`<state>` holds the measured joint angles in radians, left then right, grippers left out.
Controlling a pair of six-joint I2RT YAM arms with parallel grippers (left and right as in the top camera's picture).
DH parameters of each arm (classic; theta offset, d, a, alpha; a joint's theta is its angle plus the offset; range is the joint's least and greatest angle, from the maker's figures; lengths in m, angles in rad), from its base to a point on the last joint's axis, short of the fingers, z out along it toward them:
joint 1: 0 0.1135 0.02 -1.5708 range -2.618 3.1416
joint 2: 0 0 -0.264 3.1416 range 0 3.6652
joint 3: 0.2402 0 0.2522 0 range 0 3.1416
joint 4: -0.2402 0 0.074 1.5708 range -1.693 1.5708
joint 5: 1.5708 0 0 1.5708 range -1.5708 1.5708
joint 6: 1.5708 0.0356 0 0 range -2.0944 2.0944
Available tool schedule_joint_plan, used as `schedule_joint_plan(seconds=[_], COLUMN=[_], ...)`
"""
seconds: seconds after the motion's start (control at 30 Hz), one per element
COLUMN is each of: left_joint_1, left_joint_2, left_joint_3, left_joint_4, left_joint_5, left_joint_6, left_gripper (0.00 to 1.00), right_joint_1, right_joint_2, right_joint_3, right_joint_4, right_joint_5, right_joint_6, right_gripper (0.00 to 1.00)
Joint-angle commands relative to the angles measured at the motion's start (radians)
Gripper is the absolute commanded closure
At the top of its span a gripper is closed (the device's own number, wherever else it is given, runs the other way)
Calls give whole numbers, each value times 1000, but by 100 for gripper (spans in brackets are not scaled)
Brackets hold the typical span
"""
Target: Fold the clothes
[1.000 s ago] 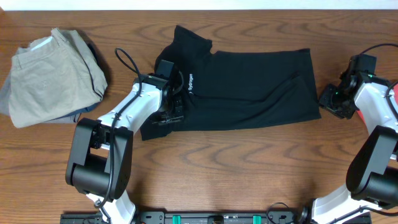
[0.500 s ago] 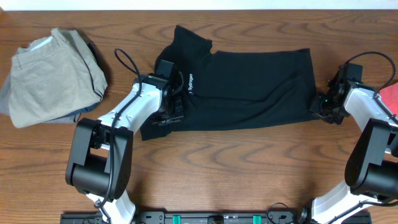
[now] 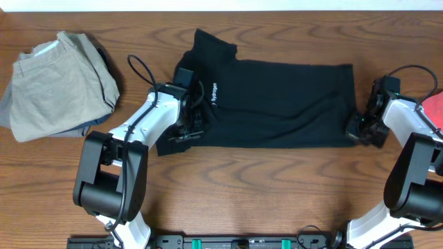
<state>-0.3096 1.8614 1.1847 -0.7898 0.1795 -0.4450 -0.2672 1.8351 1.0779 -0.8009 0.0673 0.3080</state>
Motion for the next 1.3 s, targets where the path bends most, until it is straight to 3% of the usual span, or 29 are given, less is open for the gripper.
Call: schedule_joint_plan(seconds=[0.0, 0.4, 0.5, 0.6, 0.87, 1.1, 1.27], left_joint_1=[-2, -1, -1, -2, -44, -214, -330], left_joint_2=[9, 9, 8, -11, -193, -260, -195], left_joint_3=[-9, -151, -162, -140, -43, -42, -42], left_joint_4=[-14, 18, 26, 30, 43, 114, 193], left_joint_5=[-17, -68, -68, -68, -63, -56, -28], left_joint_6=[-2, -129, -124, -71, 103, 297, 318], left_gripper=[72, 72, 72, 72, 66, 51, 44], right_joint_1=[-30, -82, -86, -86, -86, -86, -86], right_joint_2=[11, 11, 11, 11, 11, 11, 11], right_joint_3=[-26, -26, -26, -26, -26, -26, -26], right_joint_4=[-53, -167, -191, -205, -196, -194, -194], right_joint_5=[185, 237, 236, 235, 214, 212, 179], right_joint_6=[89, 97, 100, 100, 99, 99, 95], right_gripper=[99, 99, 92, 88, 90, 89, 89])
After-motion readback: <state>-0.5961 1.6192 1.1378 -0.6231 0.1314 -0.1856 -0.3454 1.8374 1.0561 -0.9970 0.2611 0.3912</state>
